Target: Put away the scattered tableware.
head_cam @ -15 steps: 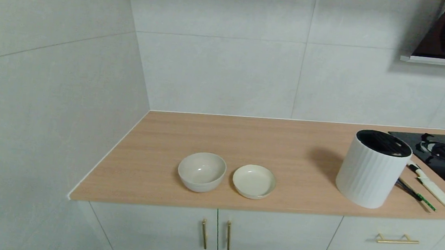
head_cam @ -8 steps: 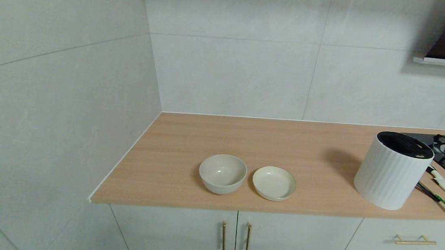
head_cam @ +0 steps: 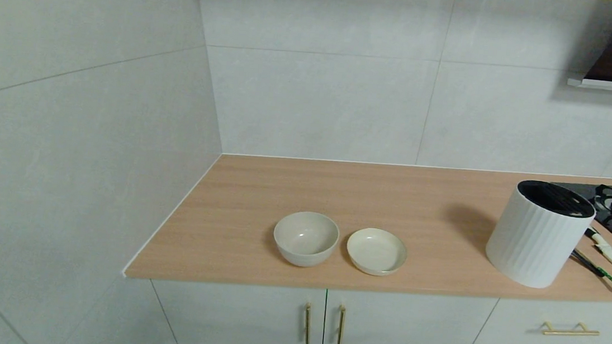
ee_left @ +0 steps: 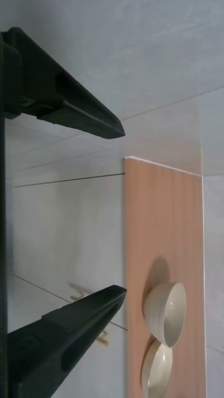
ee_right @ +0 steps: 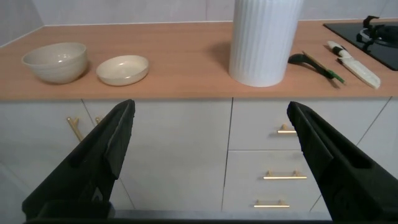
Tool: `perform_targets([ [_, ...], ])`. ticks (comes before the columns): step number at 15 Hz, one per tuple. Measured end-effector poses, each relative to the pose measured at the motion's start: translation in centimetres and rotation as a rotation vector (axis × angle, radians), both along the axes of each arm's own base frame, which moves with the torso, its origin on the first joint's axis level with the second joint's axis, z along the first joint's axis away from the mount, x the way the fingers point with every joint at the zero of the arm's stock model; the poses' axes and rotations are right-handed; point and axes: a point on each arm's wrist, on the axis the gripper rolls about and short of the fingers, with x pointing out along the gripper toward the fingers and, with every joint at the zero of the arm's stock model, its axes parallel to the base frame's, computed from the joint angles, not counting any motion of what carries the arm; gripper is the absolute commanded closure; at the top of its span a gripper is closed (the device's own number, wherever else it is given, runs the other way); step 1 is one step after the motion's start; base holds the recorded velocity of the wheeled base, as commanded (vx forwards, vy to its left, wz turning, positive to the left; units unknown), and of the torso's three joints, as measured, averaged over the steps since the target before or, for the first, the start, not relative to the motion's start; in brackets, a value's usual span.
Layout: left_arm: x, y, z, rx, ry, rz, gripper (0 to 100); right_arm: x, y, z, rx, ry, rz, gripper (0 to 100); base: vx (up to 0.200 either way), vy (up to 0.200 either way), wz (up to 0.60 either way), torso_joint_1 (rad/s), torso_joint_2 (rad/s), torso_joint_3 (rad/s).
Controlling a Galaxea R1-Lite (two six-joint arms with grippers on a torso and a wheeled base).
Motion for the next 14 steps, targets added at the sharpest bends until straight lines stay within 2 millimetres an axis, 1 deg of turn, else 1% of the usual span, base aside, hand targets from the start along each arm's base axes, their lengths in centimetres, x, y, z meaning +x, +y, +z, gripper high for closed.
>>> perform_targets([
  [2,0.00,0.00,0.01,0.000,-0.001,0.000,0,0.00,0.00,0.00,0.000,0.000,0.000,0,0.000,0.000,0.00,-0.050,0.12,0.055],
  [5,0.00,0.00,-0.01,0.000,0.001,0.000,0,0.00,0.00,0.00,0.000,0.000,0.000,0,0.000,0.000,0.00,-0.173,0.38,0.204],
  [14,0.00,0.00,0.00,0.000,0.000,0.000,0,0.00,0.00,0.00,0.000,0.000,0.000,0,0.000,0.000,0.00,-0.246,0.54,0.293],
])
